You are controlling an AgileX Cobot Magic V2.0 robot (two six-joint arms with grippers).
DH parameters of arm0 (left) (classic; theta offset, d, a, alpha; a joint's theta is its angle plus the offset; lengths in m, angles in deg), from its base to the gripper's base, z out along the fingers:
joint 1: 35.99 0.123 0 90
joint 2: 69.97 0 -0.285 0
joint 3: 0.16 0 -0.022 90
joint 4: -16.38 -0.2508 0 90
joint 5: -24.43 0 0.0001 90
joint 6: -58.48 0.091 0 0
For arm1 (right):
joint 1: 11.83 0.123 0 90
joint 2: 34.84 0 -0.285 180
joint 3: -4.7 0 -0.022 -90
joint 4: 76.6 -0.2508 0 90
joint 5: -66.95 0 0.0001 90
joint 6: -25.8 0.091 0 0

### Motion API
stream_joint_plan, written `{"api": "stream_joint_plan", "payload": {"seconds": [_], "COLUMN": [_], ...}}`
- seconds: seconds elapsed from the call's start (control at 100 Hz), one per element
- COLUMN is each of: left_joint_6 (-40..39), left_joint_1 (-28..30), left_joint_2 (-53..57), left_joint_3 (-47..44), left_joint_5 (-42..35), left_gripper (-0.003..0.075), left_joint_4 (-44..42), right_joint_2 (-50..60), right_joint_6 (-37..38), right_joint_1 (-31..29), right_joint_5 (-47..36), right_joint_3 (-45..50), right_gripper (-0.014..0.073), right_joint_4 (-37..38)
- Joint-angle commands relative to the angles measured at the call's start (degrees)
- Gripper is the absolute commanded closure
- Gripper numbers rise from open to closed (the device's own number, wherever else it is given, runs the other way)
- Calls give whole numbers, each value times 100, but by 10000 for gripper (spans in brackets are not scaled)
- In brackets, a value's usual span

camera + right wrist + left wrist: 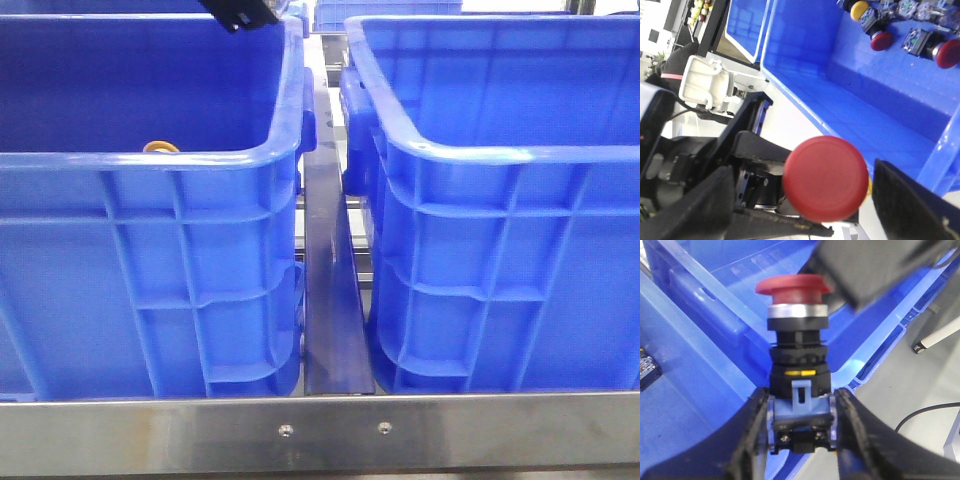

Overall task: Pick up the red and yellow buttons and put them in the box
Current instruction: 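Grasp the red button with the right gripper, then open the left gripper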

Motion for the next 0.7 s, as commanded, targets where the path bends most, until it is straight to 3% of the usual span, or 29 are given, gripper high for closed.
{"api": "stream_joint_plan", "payload": {"seconds": [0.0,0.07,0.17,0.24,0.44,0.51,0.64,0.69], "left_joint_6": [-16,-16,-16,-16,-16,-16,-16,-16], "left_joint_1": [-43,-43,-43,-43,-43,-43,-43,-43], "left_joint_2": [82,82,82,82,82,82,82,82], "left_joint_3": [153,153,153,153,153,153,153,153], "left_joint_5": [-479,-479,-479,-479,-466,-468,-446,-434], "left_gripper": [640,640,640,640,626,566,330,280], "left_joint_4": [52,52,52,52,26,-55,-55,-55], "right_joint_2": [101,95,95,95,95,95,95,95], "right_joint_6": [-116,-123,-128,-127,-164,-164,-164,-164], "right_joint_1": [51,51,51,51,51,51,51,51], "right_joint_5": [-89,-112,-127,-127,-107,-107,-155,-162], "right_joint_3": [-195,-195,-195,-195,-195,-195,-195,-195], "right_gripper": [22,87,282,373,382,382,382,382], "right_joint_4": [-407,-407,-404,-404,-404,-404,-404,-404]}}
